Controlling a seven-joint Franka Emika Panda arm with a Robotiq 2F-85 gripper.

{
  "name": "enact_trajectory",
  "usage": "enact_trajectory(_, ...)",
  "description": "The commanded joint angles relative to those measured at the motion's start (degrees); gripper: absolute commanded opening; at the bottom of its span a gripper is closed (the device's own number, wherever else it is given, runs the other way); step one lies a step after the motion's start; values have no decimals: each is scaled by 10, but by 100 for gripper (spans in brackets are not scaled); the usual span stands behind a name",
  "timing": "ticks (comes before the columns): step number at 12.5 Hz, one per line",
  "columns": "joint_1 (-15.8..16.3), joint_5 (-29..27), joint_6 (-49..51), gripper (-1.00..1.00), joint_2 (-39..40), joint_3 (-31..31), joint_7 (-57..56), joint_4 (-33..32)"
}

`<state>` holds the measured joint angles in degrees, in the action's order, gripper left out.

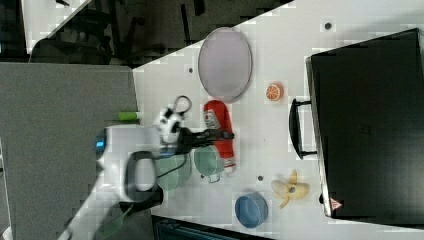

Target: Pick Ketchup from the table and place it in strainer.

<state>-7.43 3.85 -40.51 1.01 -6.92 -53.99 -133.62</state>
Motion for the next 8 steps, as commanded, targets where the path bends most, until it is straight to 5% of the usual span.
enact_trajectory(1, 2, -4, 87, 18, -52, -5, -16, 64)
enact_trajectory(8, 27, -52, 188, 18, -86, -90, 139, 121)
